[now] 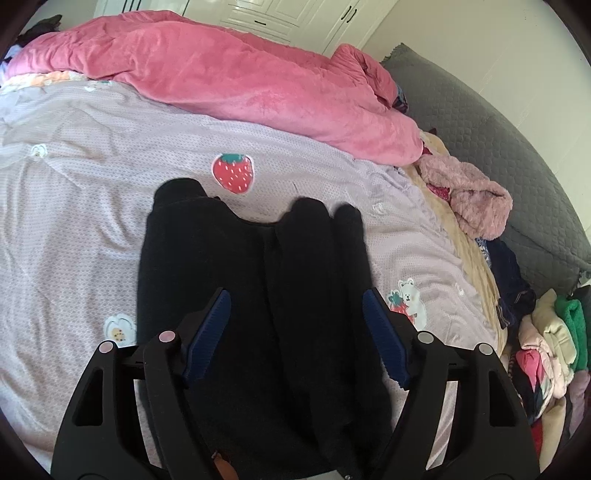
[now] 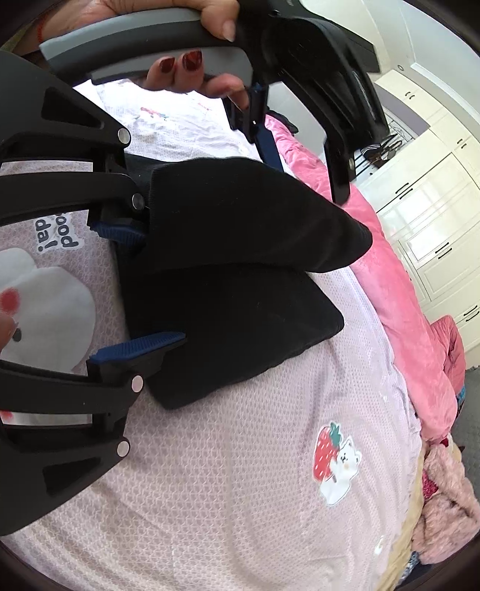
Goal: Fold small clothes
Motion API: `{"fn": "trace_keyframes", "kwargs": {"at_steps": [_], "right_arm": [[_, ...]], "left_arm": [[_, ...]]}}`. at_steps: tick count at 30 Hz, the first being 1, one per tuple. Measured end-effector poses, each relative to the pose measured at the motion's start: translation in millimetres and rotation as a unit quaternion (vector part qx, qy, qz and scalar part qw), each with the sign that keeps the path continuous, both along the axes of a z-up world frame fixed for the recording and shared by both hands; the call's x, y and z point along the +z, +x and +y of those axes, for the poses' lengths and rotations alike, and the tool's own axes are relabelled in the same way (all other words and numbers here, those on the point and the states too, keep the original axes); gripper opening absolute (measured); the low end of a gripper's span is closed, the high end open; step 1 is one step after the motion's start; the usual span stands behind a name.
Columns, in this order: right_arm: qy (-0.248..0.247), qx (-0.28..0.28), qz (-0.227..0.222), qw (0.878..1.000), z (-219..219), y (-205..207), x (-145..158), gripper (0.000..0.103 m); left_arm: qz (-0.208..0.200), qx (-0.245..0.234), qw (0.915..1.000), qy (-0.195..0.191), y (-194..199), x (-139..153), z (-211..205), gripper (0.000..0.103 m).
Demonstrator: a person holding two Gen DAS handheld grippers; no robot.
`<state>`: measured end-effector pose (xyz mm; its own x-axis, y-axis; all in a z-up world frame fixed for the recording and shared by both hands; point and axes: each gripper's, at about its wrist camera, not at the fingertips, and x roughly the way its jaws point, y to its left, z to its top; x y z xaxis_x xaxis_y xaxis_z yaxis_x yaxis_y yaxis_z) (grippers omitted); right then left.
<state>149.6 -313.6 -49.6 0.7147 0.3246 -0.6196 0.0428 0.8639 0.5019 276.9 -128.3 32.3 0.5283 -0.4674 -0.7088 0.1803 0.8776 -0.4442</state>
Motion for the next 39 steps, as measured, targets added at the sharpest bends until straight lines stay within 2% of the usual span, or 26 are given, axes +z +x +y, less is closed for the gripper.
{"fn": "trace_keyframes", "kwargs": {"at_steps": [4,6,8,9,14,18,20,21,22,25,26,30,35,36,37,39], "right_arm": [[-0.007,-0.014,0.004,1.000,-5,-7,1,0.044],[0.011,-0.017,0.004,1.000,-13,-13,2,0.044],[0.014,-0.025,0.000,1.000,-18,-19,5,0.049],[0.010,-0.036,-0.007,0.999,-22,-23,8,0.056],[0.002,-0.076,-0.051,0.996,-40,-32,30,0.057],[-0.002,-0.063,-0.068,0.996,-49,-12,45,0.057],[-0.011,-0.046,-0.063,0.997,-46,1,50,0.047],[-0.018,-0.038,-0.057,0.997,-43,14,52,0.030],[-0.026,-0.031,-0.047,0.998,-41,23,53,0.026],[-0.005,0.006,-0.011,1.000,-34,61,44,0.028],[0.011,0.009,-0.001,1.000,-33,73,39,0.028],[0.006,0.003,0.045,0.999,-30,100,18,0.031],[0.000,0.014,0.042,0.999,-29,108,10,0.036],[0.003,0.026,0.034,0.999,-29,108,10,0.027],[0.009,0.038,0.030,0.999,-27,108,10,0.010],[0.000,0.042,0.008,0.999,-24,103,16,0.008]], "left_arm": [[-0.013,0.014,0.9998,-0.006,-5,8,19,0.070],[-0.020,0.018,0.9996,0.004,-8,8,25,0.070],[-0.023,0.018,0.9993,0.024,-13,5,30,0.070],[-0.023,0.018,0.9990,0.034,-15,3,32,0.070],[-0.022,0.020,0.9969,0.073,-30,-19,41,0.069],[-0.008,0.011,0.9956,0.093,-39,-44,44,0.069],[-0.006,0.004,0.9954,0.095,-44,-54,41,0.069],[-0.008,0.003,0.9954,0.096,-46,-58,39,0.069],[-0.010,0.002,0.9952,0.097,-48,-59,38,0.069],[-0.022,0.000,0.9940,0.107,-51,-60,35,0.069],[-0.023,0.000,0.9940,0.107,-51,-60,35,0.069],[-0.026,-0.003,0.9942,0.105,-52,-62,37,0.069],[-0.034,0.000,0.9945,0.100,-55,-63,36,0.069],[-0.035,0.003,0.9946,0.098,-56,-64,37,0.069],[-0.036,0.004,0.9946,0.097,-57,-63,37,0.069],[-0.039,0.008,0.9946,0.096,-60,-63,37,0.069]]}}
